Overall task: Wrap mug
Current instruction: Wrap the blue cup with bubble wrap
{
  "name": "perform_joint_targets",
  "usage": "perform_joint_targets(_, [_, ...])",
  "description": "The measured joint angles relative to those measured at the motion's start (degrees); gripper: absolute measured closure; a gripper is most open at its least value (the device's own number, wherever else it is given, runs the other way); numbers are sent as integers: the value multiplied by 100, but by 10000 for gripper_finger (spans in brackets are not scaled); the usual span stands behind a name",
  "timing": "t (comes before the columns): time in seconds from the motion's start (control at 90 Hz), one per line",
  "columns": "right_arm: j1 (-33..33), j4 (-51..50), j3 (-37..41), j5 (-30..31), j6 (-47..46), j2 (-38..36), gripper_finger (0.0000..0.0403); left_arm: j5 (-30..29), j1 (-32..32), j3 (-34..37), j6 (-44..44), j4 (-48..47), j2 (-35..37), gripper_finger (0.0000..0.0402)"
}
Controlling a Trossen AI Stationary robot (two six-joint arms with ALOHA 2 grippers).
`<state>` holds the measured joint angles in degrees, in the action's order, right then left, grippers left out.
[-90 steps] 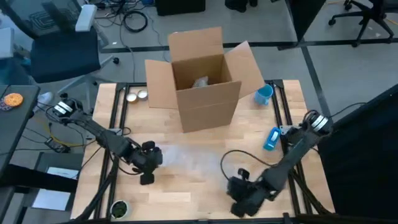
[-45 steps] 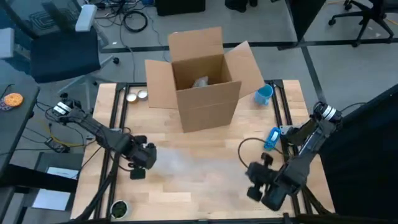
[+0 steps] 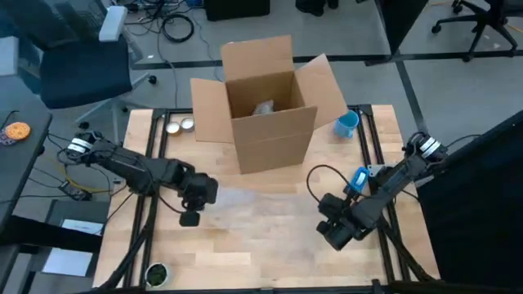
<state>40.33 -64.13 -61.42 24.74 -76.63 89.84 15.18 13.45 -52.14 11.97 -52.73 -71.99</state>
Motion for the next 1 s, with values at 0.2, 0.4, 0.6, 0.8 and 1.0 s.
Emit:
perform_joint_targets(0.2, [-193,-101,-218,-498,280,0,272,200,-606,-135,-450,-238,0,402])
perform_joint_targets(0.4, [-298,-10,-631,-95,342,-2,181,-268,-1163,-492,-1027,-271,0,402])
perform_joint_targets(0.6, [-467,-67,-647,-11,429,-2,117,-1600,-1553,-748,-1247,-278,2,402])
perform_joint_targets(0.8, [-550,-552,-769,-326,602,0,81,-2222,-1650,-763,-1508,-302,0,383])
perform_joint_targets(1.0, [-560,-2297,-1336,-599,473,-4,77,-2532,-1648,-763,-1504,-312,0,305])
